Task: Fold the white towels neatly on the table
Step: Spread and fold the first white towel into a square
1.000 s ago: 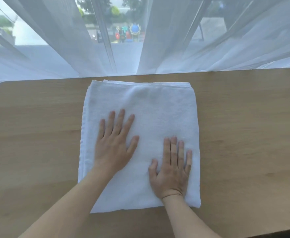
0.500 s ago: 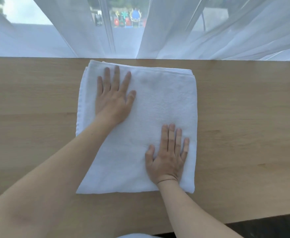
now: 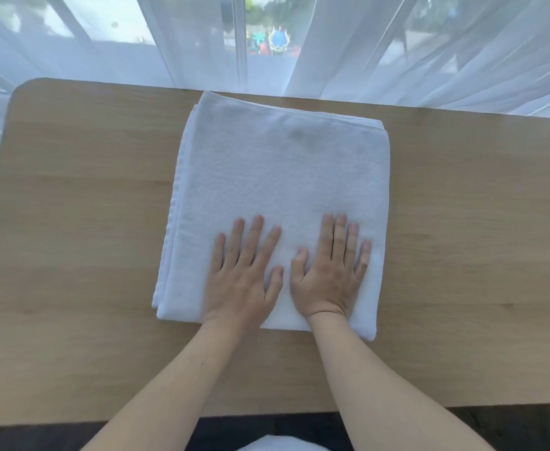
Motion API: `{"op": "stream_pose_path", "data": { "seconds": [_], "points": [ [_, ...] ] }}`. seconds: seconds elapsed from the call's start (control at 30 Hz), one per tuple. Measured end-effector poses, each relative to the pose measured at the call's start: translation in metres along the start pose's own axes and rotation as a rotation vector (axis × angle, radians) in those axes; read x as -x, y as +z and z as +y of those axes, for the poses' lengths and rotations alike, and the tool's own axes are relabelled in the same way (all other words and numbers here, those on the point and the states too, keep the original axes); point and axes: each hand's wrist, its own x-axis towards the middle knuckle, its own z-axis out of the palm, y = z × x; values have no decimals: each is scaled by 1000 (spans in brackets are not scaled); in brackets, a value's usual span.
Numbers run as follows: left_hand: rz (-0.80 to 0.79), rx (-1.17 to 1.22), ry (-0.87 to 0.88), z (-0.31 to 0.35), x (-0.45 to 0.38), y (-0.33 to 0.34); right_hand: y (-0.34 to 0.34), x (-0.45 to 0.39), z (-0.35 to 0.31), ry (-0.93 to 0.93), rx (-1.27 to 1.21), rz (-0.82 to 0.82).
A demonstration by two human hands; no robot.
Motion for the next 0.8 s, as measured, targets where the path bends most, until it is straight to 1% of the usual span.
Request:
{"op": "stream_pose_path", "data": {
  "seconds": [0.1,0.2,0.3,0.37,0.43,0.47,0.53,0.57,0.6,0.63,0.7,0.77,0.8],
  "points": [
    [9,12,9,-5,-2,-1,-5,4,1,15,-45,5],
    [36,37,64,-10,-10,-6,-10,11,1,41,-69,8],
    [54,113,219,-24,-26,-15,-14,23,-5,142,-75,37],
    [64,170,358,-39,-40,-22,-19,36,-13,218,-24,-3],
    [89,155,457,-56,-60,-30,-23,43,-21,266,28,-40],
    [115,112,460,-63,-72,-34,-25,44,-26,252,57,-60],
    [168,-13,397,-71,-98,-46,-29,44,-32,183,78,-40],
    [183,-59,342,-69,-108,-53,-30,44,-34,159,49,-13],
    [168,-54,286,-63,-114,-57,-31,43,-37,153,1,5],
    [119,-13,224,-53,-114,-57,-33,41,-40,165,-52,9],
    [9,109,60,-24,-100,-47,-33,31,-43,194,-124,-36],
    [-27,181,-64,1,-76,-29,-31,14,-39,267,-189,-115],
    [-41,179,-84,10,-65,-22,-30,4,-34,306,-224,-110]
  ]
}}
